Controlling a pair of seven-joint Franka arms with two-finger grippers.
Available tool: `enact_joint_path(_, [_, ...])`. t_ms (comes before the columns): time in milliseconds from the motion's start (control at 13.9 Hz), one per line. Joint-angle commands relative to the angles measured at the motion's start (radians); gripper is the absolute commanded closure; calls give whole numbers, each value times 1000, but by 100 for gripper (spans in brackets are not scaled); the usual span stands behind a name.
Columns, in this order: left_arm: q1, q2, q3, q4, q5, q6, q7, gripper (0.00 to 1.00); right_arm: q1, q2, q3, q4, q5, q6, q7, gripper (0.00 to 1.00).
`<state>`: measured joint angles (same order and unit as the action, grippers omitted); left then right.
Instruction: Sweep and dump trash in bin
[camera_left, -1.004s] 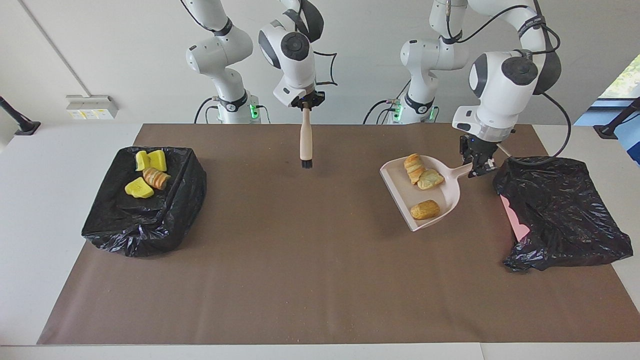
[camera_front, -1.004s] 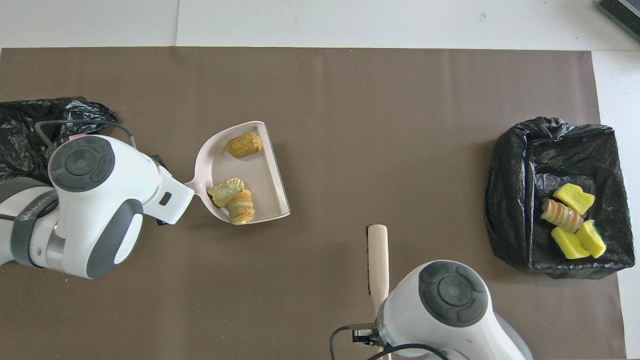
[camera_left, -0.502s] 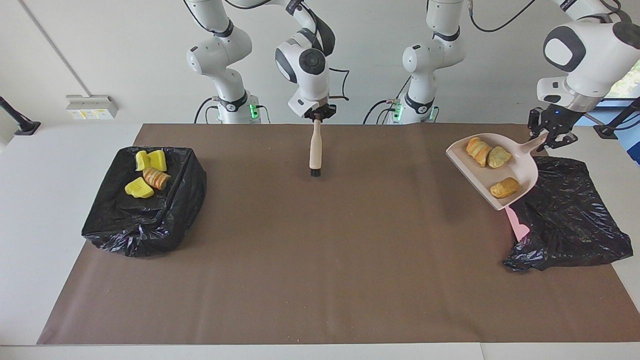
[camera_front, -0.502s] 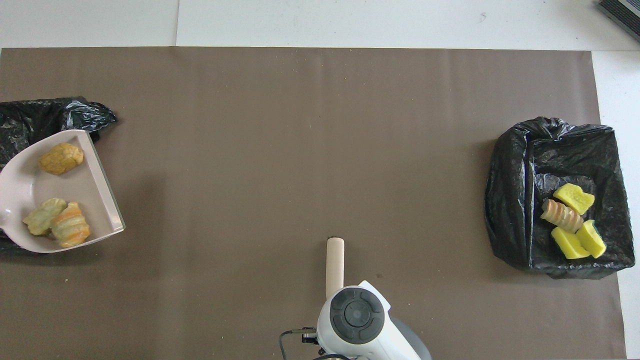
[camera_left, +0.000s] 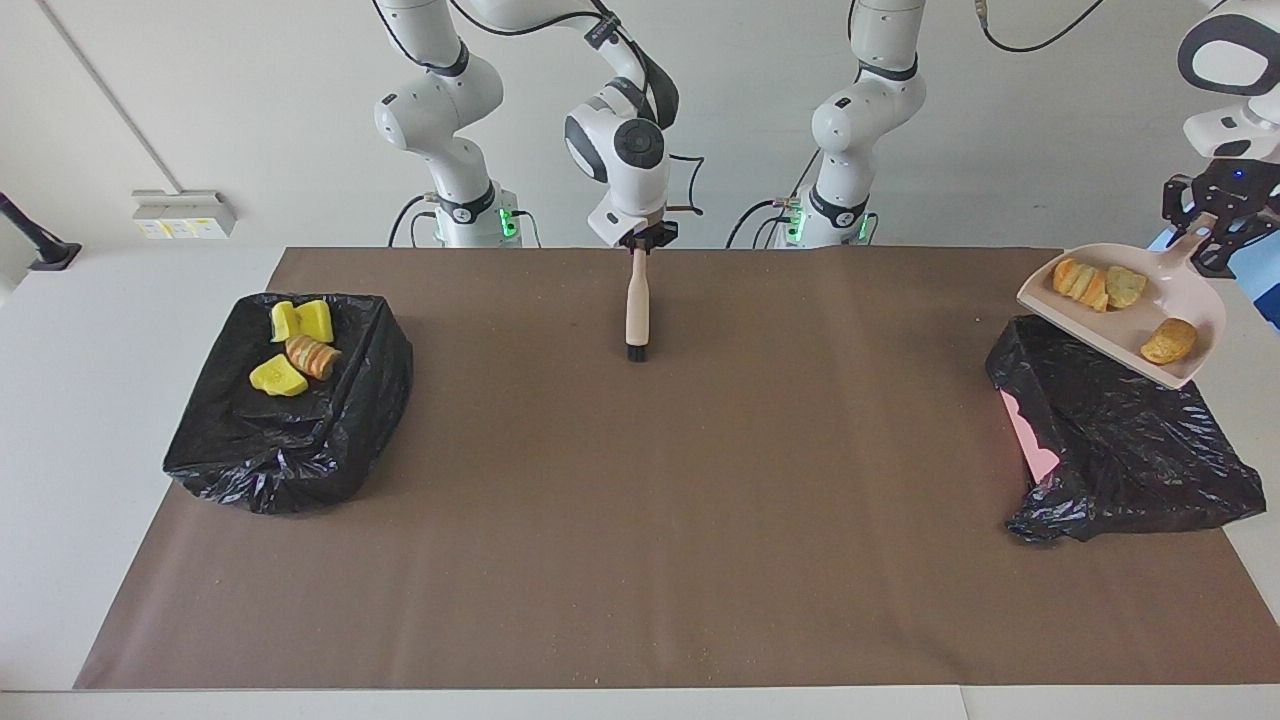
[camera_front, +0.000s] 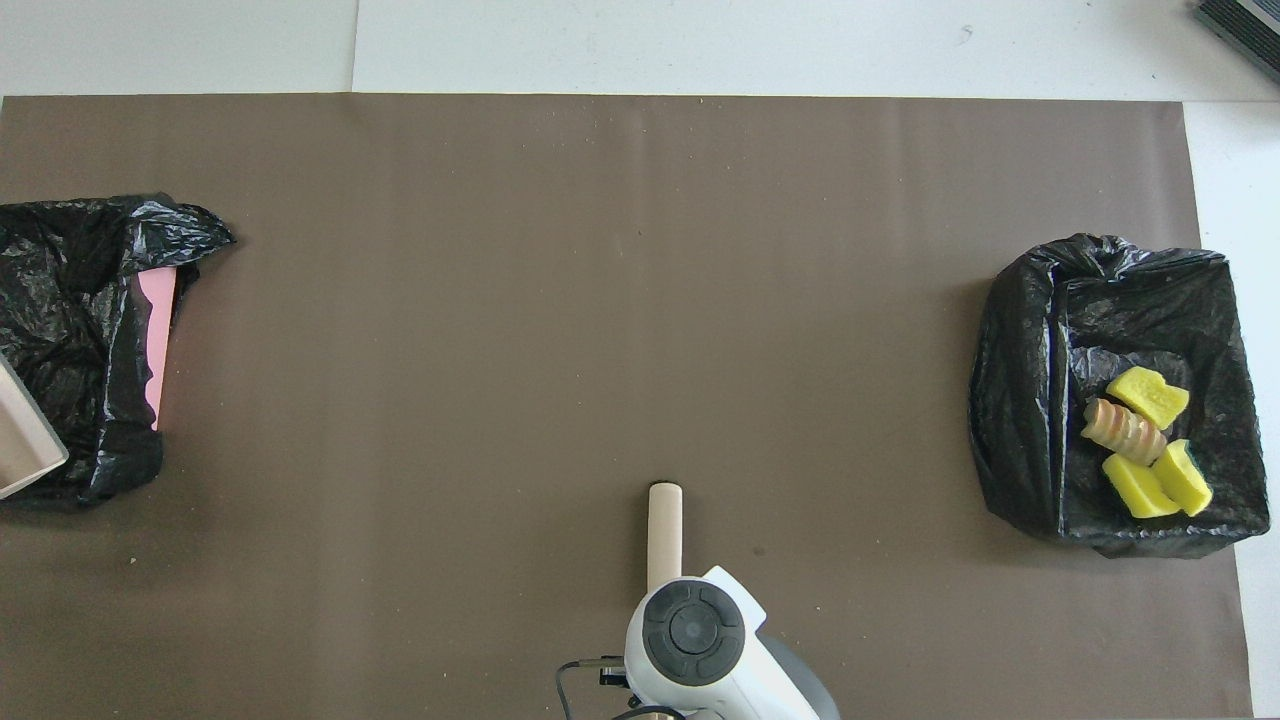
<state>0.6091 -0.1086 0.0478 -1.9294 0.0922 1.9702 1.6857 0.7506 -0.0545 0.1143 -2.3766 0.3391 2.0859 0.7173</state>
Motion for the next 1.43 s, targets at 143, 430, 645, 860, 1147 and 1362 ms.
enact_joint_path(143, [-6,177,-5,194,281,33,85,100,32,-1,-1,-35,12,72,1,70])
enact_joint_path(430, [-66,211,-5,195,472,47,48,100,-28,9,-4,48,-20,65,-47,0])
enact_joint_path(645, [-95,221,-5,199,541,-16,20,100,-103,-4,-11,118,-76,60,-58,0])
enact_joint_path(860, [-127,257,-5,302,581,-153,-44,100,-236,-5,-8,184,-196,53,-114,0])
enact_joint_path(1147, [-129,253,-5,305,581,-211,-150,100,-431,-13,-11,241,-233,-12,-171,0])
enact_joint_path(1362, [-132,245,-3,322,581,-258,-153,100,-522,-15,-13,313,-270,-101,-289,0])
